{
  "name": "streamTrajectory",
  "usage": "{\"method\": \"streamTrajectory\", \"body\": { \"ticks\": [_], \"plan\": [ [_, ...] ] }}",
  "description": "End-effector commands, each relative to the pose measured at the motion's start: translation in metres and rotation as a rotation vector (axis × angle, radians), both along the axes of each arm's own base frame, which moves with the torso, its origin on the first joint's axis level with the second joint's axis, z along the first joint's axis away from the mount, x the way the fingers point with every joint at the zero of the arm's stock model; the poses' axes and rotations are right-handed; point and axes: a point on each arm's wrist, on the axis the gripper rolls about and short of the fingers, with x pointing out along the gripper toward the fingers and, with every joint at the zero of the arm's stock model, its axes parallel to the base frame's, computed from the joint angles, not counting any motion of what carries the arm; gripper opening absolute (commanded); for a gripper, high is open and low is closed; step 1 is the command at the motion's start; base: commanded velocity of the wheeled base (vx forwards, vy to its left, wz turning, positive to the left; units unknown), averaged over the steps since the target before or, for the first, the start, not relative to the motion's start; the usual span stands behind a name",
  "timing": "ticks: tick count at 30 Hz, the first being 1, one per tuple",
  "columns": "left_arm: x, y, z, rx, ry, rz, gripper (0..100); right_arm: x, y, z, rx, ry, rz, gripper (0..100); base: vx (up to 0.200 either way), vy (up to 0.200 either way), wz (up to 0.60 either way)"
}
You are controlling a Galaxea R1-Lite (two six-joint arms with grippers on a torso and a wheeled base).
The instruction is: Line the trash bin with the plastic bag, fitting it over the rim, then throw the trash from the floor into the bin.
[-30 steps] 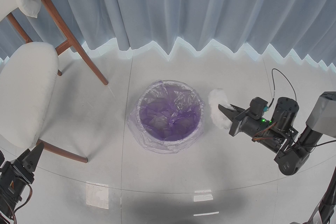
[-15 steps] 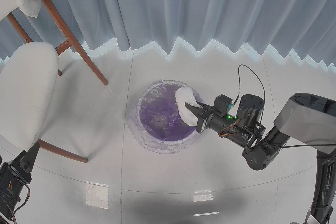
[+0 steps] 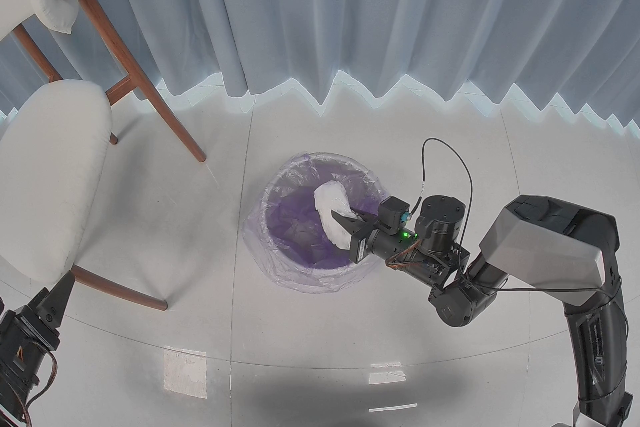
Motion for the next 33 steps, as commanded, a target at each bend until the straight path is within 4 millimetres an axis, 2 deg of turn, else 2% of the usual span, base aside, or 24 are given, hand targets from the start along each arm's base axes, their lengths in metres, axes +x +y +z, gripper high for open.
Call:
{"method": "streamTrajectory", "body": {
  "ticks": [1, 3, 4, 7, 9, 10, 12, 13, 14, 15, 18, 22, 26, 27, 28, 30, 31, 32, 33],
  "plan": [
    [-0.001, 0.000, -0.005, -0.001, 0.020, 0.002, 100, 0.018, 0.001, -0.011, 0.009, -0.017, -0.026, 0, 0.000, 0.000, 0.00],
    [-0.001, 0.000, -0.005, 0.010, 0.020, 0.003, 100, 0.020, 0.003, -0.008, 0.011, -0.020, -0.031, 0, 0.000, 0.000, 0.00],
    [-0.001, 0.000, -0.005, 0.012, 0.020, 0.003, 100, 0.021, 0.003, -0.008, 0.012, -0.021, -0.031, 100, 0.000, 0.000, 0.00],
    [-0.001, 0.001, -0.006, 0.050, 0.031, 0.004, 100, 0.021, 0.004, 0.004, 0.026, -0.040, -0.035, 100, 0.000, 0.000, 0.00],
    [-0.001, 0.001, -0.007, 0.064, 0.035, 0.002, 100, 0.017, 0.003, 0.026, 0.046, -0.073, -0.032, 100, 0.000, 0.000, 0.00],
    [-0.001, 0.001, -0.007, 0.064, 0.035, 0.002, 100, 0.016, 0.003, 0.029, 0.048, -0.076, -0.032, 100, 0.000, 0.000, 0.00],
    [-0.001, 0.001, -0.006, 0.064, 0.031, 0.004, 100, 0.008, 0.000, 0.056, 0.068, -0.107, -0.028, 100, 0.000, 0.000, 0.00],
    [-0.001, 0.001, -0.006, 0.064, 0.031, 0.004, 100, 0.007, -0.001, 0.058, 0.069, -0.109, -0.028, 100, 0.000, 0.000, 0.00],
    [-0.001, 0.001, -0.006, 0.065, 0.025, 0.004, 100, -0.005, -0.008, 0.085, 0.089, -0.138, -0.027, 100, 0.000, 0.000, 0.00],
    [-0.002, 0.001, -0.005, 0.065, 0.019, 0.006, 100, -0.014, -0.014, 0.098, 0.094, -0.146, -0.029, 100, 0.000, 0.000, 0.00],
    [-0.006, 0.000, -0.004, 0.068, -0.011, 0.001, 100, -0.056, -0.047, 0.140, 0.102, -0.157, -0.061, 100, 0.000, 0.000, 0.00],
    [-0.030, -0.004, -0.003, 0.087, -0.124, -0.052, 100, -0.120, -0.112, 0.170, 0.104, -0.161, -0.189, 100, 0.000, 0.000, 0.00],
    [-0.060, -0.006, -0.019, 0.192, -0.177, -0.078, 100, -0.188, -0.186, 0.172, 0.101, -0.186, -0.409, 100, 0.000, 0.000, 0.00],
    [-0.060, -0.006, -0.019, 0.192, -0.177, -0.078, 100, -0.188, -0.186, 0.172, 0.101, -0.186, -0.409, 100, 0.000, 0.000, 0.00],
    [-0.075, -0.007, -0.030, 0.237, -0.219, -0.106, 100, -0.220, -0.212, 0.164, 0.100, -0.195, -0.512, 100, 0.000, 0.000, 0.00],
    [-0.087, -0.007, -0.044, 0.296, -0.256, -0.146, 100, -0.253, -0.230, 0.151, 0.108, -0.197, -0.610, 100, 0.000, 0.000, 0.00],
    [-0.087, -0.007, -0.045, 0.305, -0.248, -0.153, 100, -0.258, -0.232, 0.149, 0.109, -0.196, -0.620, 100, 0.000, 0.000, 0.00],
    [-0.086, -0.007, -0.049, 0.368, -0.219, -0.157, 100, -0.282, -0.238, 0.135, 0.123, -0.180, -0.662, 100, 0.000, 0.000, 0.00],
    [-0.086, -0.006, -0.049, 0.393, -0.213, -0.142, 100, -0.296, -0.239, 0.131, 0.140, -0.184, -0.672, 100, 0.000, 0.000, 0.00]
  ]
}}
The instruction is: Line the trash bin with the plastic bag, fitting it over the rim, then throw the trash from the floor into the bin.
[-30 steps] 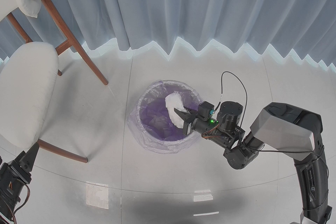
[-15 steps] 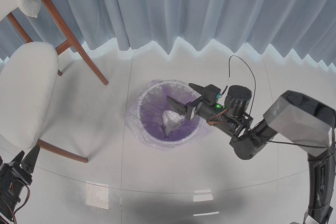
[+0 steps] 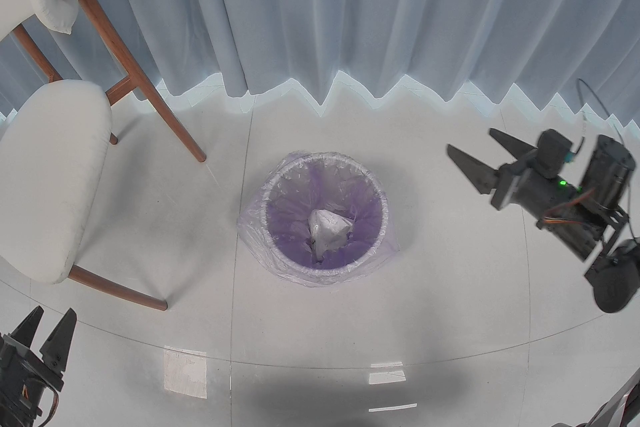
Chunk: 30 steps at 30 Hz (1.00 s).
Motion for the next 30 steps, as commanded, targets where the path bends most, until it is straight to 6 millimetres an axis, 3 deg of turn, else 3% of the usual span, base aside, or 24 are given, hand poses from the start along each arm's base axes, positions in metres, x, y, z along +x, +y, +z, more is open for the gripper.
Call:
{"method": "streamTrajectory", "body": {
  "ticks": [1, 2, 3, 4, 6, 8, 9, 14, 16, 18, 30],
  "plan": [
    [-0.051, -0.002, -0.038, 0.230, -0.175, -0.084, 100, -0.183, -0.103, -0.020, 0.081, -0.084, -0.399, 100, 0.000, 0.000, 0.00],
    [-0.051, -0.002, -0.041, 0.241, -0.145, -0.055, 100, -0.208, -0.103, -0.026, 0.102, -0.078, -0.398, 100, 0.000, 0.000, 0.00],
    [-0.051, -0.002, -0.041, 0.241, -0.145, -0.055, 100, -0.208, -0.103, -0.026, 0.102, -0.078, -0.398, 100, 0.000, 0.000, 0.00],
    [-0.051, -0.001, -0.043, 0.228, -0.109, -0.014, 100, -0.234, -0.102, -0.039, 0.100, -0.059, -0.392, 100, 0.000, 0.000, 0.00],
    [-0.051, 0.000, -0.043, 0.232, -0.099, 0.034, 100, -0.264, -0.102, -0.064, 0.067, -0.044, -0.358, 100, 0.000, 0.000, 0.00],
    [-0.051, 0.001, -0.042, 0.239, -0.097, 0.050, 100, -0.274, -0.101, -0.075, 0.043, -0.049, -0.340, 100, 0.000, 0.000, 0.00],
    [-0.051, 0.002, -0.043, 0.260, -0.096, 0.090, 100, -0.286, -0.101, -0.100, -0.013, -0.006, -0.331, 100, 0.000, 0.000, 0.00],
    [-0.051, 0.005, -0.045, 0.274, -0.069, 0.223, 100, -0.285, -0.106, -0.113, -0.008, 0.127, -0.548, 100, 0.000, 0.000, 0.00],
    [-0.051, 0.004, -0.045, 0.266, -0.074, 0.191, 100, -0.286, -0.105, -0.113, -0.017, 0.134, -0.536, 100, 0.000, 0.000, 0.00],
    [-0.051, 0.000, -0.048, 0.320, -0.069, 0.007, 100, -0.286, -0.105, -0.112, -0.044, 0.124, -0.528, 100, 0.000, 0.000, 0.00],
    [-0.051, 0.001, -0.049, 0.319, -0.050, 0.046, 100, -0.285, -0.105, -0.112, -0.004, 0.112, -0.543, 100, 0.000, 0.000, 0.00]
  ]
}}
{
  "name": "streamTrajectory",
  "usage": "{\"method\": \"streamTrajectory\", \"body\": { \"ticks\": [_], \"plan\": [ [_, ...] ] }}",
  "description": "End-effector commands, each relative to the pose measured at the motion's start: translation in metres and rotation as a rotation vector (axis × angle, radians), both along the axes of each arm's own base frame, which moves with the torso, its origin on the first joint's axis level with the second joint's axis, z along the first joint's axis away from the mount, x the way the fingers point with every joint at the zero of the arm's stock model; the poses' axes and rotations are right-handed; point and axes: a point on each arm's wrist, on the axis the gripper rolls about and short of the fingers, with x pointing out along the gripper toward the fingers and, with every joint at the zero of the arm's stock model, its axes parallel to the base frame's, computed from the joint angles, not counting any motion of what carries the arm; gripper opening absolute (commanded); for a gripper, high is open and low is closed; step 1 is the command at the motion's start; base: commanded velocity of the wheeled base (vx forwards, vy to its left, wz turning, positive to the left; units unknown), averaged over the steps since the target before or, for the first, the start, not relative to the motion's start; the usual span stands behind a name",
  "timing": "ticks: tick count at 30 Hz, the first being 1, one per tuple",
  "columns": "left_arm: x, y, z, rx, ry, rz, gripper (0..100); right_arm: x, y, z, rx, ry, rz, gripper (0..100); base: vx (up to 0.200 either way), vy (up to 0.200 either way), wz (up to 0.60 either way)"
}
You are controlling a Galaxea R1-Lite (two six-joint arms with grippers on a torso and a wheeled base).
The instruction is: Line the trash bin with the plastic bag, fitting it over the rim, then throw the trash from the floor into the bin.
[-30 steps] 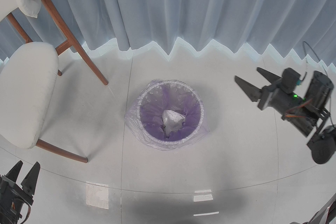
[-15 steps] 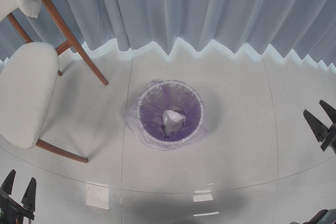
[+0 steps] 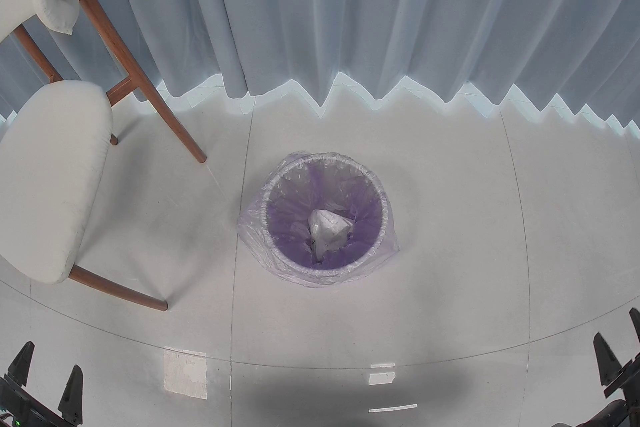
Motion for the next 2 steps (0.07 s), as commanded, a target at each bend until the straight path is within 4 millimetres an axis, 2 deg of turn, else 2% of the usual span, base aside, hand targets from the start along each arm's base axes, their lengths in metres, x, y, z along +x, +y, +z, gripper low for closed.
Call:
{"method": "streamTrajectory", "body": {
  "ticks": [1, 2],
  "plan": [
    [-0.0038, 0.0002, -0.0090, 0.031, -0.009, -0.001, 100, -0.0157, -0.0004, -0.0256, 0.000, -0.092, -0.069, 100, 0.000, 0.000, 0.00],
    [-0.0038, 0.0002, -0.0090, 0.031, -0.009, -0.001, 100, -0.0157, -0.0004, -0.0256, 0.001, -0.092, -0.069, 100, 0.000, 0.000, 0.00]
  ]
}}
